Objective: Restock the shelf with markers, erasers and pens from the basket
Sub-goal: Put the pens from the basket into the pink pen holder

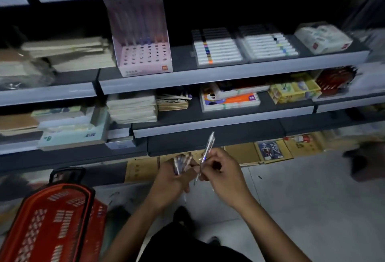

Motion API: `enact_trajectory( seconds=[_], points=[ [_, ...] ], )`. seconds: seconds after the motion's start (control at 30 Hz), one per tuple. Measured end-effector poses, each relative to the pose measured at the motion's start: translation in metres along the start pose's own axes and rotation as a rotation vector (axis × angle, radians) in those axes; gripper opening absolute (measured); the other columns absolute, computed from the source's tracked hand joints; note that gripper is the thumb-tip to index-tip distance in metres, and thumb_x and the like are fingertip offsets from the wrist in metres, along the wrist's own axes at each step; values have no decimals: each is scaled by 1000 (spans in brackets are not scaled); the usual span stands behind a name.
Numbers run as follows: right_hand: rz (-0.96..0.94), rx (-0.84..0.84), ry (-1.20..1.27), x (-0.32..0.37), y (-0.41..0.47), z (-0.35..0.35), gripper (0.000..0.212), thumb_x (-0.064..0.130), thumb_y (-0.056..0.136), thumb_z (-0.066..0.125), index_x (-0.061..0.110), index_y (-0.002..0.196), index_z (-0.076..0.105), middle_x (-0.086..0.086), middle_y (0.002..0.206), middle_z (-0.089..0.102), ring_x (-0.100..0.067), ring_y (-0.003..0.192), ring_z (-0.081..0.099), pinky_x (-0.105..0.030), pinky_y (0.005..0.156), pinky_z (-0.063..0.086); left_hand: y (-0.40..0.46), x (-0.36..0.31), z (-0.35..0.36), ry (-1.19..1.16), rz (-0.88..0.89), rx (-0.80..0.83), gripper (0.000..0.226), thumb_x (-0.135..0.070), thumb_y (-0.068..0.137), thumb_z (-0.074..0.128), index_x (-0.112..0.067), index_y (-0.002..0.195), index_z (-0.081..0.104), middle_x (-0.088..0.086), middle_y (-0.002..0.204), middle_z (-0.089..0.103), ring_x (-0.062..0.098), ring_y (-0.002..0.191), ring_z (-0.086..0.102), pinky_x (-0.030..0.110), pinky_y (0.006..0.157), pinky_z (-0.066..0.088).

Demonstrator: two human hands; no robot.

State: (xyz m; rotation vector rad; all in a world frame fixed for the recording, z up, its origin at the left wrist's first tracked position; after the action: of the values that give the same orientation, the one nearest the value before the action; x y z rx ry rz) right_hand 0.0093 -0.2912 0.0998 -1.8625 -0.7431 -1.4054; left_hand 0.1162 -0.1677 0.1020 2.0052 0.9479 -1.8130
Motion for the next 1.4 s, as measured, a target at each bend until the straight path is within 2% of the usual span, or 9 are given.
enact_trajectory(
  seconds=[0.17,0.27,0.33,0.5,0.67,0.8,1.0,1.23,1.4],
  points=[
    [37,-124,45,18,23,9,17,0,88,73,12,84,62,-10,80,71,-33,78,73,-50,73,63,23,-15,-19,97,51,46,13,-11,97,73,-16,85,71,-9,65,71,7,51,63,21,46,48],
    [39,-114,87,33,43,19,17,-4,94,66,12,85,66,-6,77,73,-25,74,75,-36,67,61,42,-20,-36,152,60,58,12,-16,98,73,-15,86,71,1,68,71,10,51,64,22,46,49],
    [40,-90,93,43,58,27,14,-3,95,65,9,89,67,-1,75,73,-20,72,75,-29,66,60,56,-19,-50,180,60,47,15,-18,98,73,-14,83,71,7,68,72,14,52,66,27,48,52],
    [-56,-106,-62,62,94,52,10,13,92,74,20,87,71,6,75,70,-12,73,68,-39,73,61,76,-20,-86,120,124,-26,17,-15,96,73,-17,81,66,4,68,68,17,60,64,32,55,51],
    [-88,-82,-65,77,120,76,6,18,94,74,23,90,74,4,75,71,-16,76,70,-37,73,61,88,-22,-119,30,150,-95,17,-30,91,72,-14,86,74,6,75,73,32,74,70,39,62,54],
    [-106,-51,41,95,137,81,7,13,96,71,19,93,74,-2,72,73,-12,67,71,-18,67,55,97,-26,-144,-15,150,-176,20,-22,101,70,-26,83,77,3,62,71,21,51,67,27,51,53],
    [-175,-30,50,128,172,78,6,15,97,69,16,102,73,-5,80,74,-14,71,72,-22,72,59,117,-46,-177,-5,213,-338,20,-18,100,69,-34,91,76,-1,63,69,14,52,66,25,49,55],
    [-319,-79,55,176,223,82,2,12,97,69,12,99,68,-5,81,75,-20,76,75,-33,76,61,146,-75,-201,223,312,-419,41,-31,97,62,-44,137,62,-20,87,74,4,72,72,31,63,62],
    [-424,-185,47,208,256,94,9,15,95,69,19,87,68,-5,76,75,-21,73,76,-43,74,62,160,-84,-208,453,343,-492,49,-34,94,55,-42,142,58,-15,77,70,5,60,65,33,60,58]
  ],
)
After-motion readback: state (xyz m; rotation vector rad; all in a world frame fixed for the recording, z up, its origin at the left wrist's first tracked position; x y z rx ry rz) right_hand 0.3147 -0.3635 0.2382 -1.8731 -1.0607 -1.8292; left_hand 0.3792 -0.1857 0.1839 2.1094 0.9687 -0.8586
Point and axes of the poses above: each hand's wrist, its own y-axis towards the middle knuckle, its own z-axis out of the palm, x = y × z, the point moved 4 cm from there along y, towards the middle knuckle
